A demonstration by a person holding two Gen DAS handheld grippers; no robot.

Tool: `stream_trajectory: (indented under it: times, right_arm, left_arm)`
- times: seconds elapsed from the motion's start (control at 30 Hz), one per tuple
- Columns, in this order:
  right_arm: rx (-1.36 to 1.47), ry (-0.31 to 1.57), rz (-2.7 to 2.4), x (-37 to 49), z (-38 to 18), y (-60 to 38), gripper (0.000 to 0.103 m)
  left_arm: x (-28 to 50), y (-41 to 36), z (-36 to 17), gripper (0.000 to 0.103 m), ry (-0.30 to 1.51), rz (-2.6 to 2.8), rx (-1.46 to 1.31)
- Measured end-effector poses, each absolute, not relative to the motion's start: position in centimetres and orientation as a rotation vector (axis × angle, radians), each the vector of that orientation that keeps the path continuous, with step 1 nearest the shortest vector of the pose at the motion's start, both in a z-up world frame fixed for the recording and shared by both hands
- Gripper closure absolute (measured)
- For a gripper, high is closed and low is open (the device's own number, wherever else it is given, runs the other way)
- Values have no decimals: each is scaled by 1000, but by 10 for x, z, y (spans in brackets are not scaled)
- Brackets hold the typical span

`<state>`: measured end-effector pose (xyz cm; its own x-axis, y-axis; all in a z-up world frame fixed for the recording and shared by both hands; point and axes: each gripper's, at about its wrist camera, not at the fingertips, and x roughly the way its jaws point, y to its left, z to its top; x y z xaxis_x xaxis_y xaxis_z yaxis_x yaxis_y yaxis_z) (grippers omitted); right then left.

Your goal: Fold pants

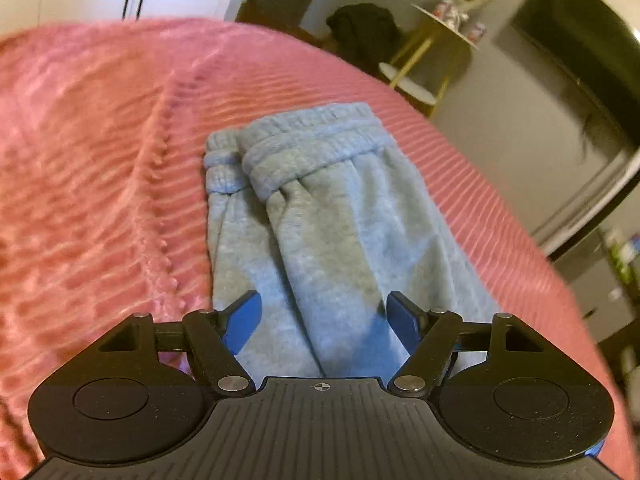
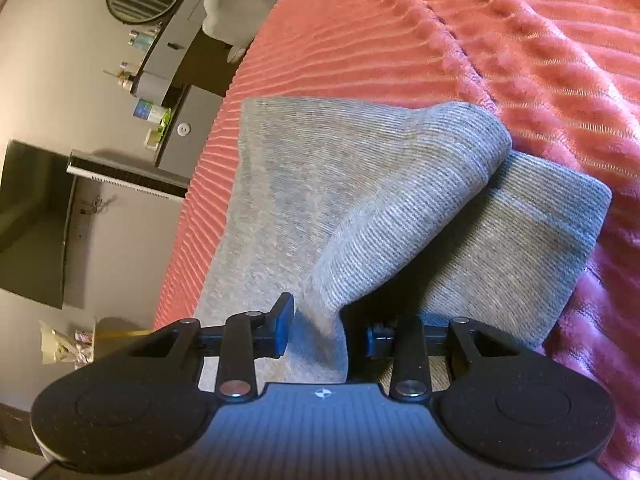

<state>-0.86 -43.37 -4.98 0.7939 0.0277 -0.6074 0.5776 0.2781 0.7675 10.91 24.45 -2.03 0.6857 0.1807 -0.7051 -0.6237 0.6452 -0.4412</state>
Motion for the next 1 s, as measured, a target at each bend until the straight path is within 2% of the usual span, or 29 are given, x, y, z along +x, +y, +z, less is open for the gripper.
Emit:
stream_trajectory:
  times: [0.07,0.1,0.13,0.3,0.33,0.37,0.4,0.43,0.5,0.53,0.73,0.87,0.97,1.0]
  right_arm:
    - [1261,566,-399,-7,-52,-434,69]
    - [1256,563,-398,-6,-52,-435,69]
    - [1245,563,-397,-5,-52,-435,69]
    - [1171,577,-401,2,-46,-431,69]
    - [1159,579,-401,3,-45,-431,69]
    - [1148,581,-402,3,-44,-430,69]
    - [1133,584,-403,4,-43,-429,72]
    - [1109,592,-409,5,-41,-429,75]
    - [1058,605,-427,8,-38,-427,92]
    - [1043,604,-432,8,-37,-426,95]
    - [973,504,-403,-3,-12,-419,98]
    - [951,522,-382,-11,-7,-411,98]
    - [892,647,-422,-2,-12,-407,97]
    - [883,676,-433,0,-14,-407,97]
  left_arm:
    - [108,255,-26,36,675,472,-724]
    - [109,259,-26,47,668,449,-707]
    - [111,265,-27,49,675,423,-701]
    - [136,276,-40,45,731,412,-770]
    - [136,275,-42,53,721,416,-779]
    - [138,276,-39,64,710,408,-782]
    - [140,278,-37,89,709,393,-783]
    - [141,280,-35,90,714,390,-790]
    - [141,283,-27,91,701,385,-806]
    - [139,287,-19,91,687,370,-812]
    - [115,311,28,92,555,321,-764]
    - [129,310,10,88,677,417,-601]
    - [131,303,-20,68,774,532,-589]
    - [129,298,-27,49,786,578,-591]
